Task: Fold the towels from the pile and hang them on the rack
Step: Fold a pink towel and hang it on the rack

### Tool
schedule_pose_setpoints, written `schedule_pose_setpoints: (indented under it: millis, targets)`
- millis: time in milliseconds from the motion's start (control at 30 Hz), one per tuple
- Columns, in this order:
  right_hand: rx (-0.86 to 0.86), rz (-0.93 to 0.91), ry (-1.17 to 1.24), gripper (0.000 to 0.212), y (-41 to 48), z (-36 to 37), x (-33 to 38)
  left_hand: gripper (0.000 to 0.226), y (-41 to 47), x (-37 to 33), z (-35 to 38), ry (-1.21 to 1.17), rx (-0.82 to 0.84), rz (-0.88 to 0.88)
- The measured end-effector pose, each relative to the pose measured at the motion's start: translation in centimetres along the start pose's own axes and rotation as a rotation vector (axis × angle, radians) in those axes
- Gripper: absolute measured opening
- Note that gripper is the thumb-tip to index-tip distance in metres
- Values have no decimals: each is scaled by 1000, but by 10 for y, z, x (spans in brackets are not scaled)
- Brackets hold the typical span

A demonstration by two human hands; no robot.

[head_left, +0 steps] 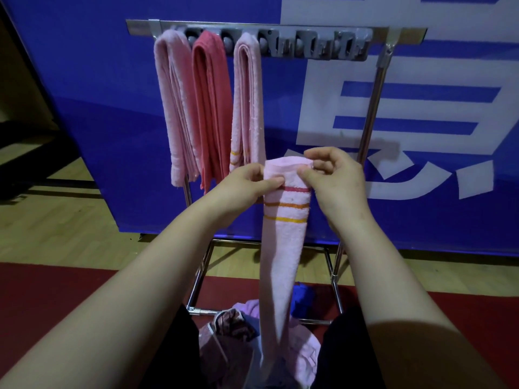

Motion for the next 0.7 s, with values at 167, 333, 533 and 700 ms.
schedule_pose_setpoints:
  millis: [167,333,533,700]
  targets:
    - [19,-6,66,32,-1,-1,5,31,-3,-12,-13,-64,-129,112]
    - [188,-2,-115,25,-1,9,12,28,-10,-19,-15,-92,-156,166]
    - [124,12,37,16,-4,10,5,20,-13,-26,-13,-201,-118,201]
    - [309,204,221,31,-5,31,-14,17,-12,-32,-10,-302,-51,198]
Point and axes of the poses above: each hand's wrist, its own y-axis towards the middle knuckle, its own z-axis out of the palm, x = y × z, the point moved 8 cm from there along y, towards the middle knuckle, and after that the axes turned 4 degrees about y, right-handed, at the moved point
